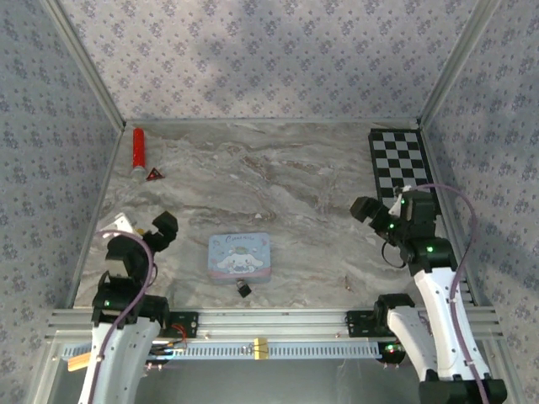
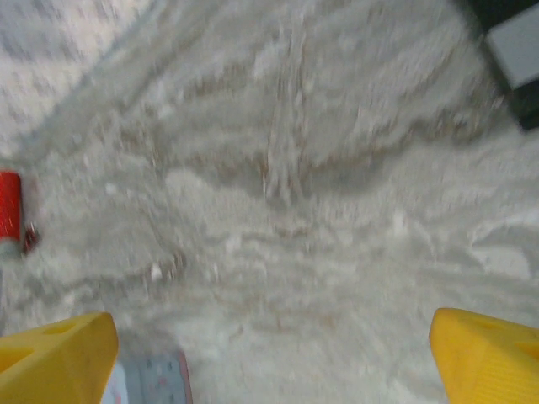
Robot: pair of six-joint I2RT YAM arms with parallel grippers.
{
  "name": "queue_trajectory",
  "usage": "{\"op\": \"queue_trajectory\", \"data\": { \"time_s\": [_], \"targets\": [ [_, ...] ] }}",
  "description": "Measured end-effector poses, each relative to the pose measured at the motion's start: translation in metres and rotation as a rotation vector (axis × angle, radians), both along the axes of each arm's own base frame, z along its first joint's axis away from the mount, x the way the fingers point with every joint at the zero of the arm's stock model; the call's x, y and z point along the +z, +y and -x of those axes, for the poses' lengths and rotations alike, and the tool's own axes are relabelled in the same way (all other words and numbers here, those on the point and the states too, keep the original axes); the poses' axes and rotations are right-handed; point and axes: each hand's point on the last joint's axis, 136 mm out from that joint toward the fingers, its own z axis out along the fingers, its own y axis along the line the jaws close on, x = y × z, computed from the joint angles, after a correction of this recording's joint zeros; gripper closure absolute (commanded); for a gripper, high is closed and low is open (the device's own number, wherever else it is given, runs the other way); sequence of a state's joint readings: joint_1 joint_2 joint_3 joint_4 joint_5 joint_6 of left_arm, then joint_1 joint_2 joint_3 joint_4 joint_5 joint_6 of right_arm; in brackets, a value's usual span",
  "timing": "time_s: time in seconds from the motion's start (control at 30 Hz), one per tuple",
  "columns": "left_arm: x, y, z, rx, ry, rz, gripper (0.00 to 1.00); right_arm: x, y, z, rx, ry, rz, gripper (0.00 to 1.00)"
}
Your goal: Unlock the padlock with the key
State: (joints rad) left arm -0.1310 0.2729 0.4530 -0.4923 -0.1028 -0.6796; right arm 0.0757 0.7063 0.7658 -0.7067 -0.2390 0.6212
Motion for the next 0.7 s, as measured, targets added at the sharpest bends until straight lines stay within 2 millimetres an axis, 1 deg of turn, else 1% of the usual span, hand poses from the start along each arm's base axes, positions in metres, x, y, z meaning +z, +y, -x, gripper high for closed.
{"op": "queue_trajectory", "data": {
  "time_s": [0.1, 0.17, 0.23, 0.27, 0.33, 0.43, 0.53, 0.7],
  "targets": [
    [-0.028, -0.022, -0.011, -0.095, 0.14, 0.034, 0.0, -0.011, 0.017, 0.015, 0.063, 0.059, 0.017, 0.06],
    [-0.046, -0.042, -0.016, -0.179, 0.227, 0.048, 0.0, -0.021, 0.028, 0.025, 0.098, 0.099, 0.032, 0.07],
    [-0.056, -0.06, -0.018, -0.254, 0.279, 0.047, 0.0, -0.035, 0.038, 0.037, 0.131, 0.147, 0.053, 0.07],
    [-0.061, -0.068, -0.018, -0.285, 0.302, 0.038, 0.0, -0.043, 0.042, 0.042, 0.144, 0.176, 0.065, 0.09],
    [-0.062, -0.079, -0.018, -0.326, 0.309, 0.021, 0.0, -0.056, 0.047, 0.051, 0.16, 0.225, 0.08, 0.13],
    [-0.049, -0.086, -0.024, -0.348, 0.26, 0.003, 0.0, -0.08, 0.052, 0.065, 0.163, 0.317, 0.114, 0.17],
    [-0.038, -0.085, -0.032, -0.333, 0.207, -0.005, 0.0, -0.1, 0.058, 0.082, 0.181, 0.398, 0.156, 0.23],
    [-0.029, -0.079, -0.035, -0.3, 0.146, -0.011, 0.0, -0.12, 0.06, 0.1, 0.173, 0.487, 0.219, 0.32]
  ]
}}
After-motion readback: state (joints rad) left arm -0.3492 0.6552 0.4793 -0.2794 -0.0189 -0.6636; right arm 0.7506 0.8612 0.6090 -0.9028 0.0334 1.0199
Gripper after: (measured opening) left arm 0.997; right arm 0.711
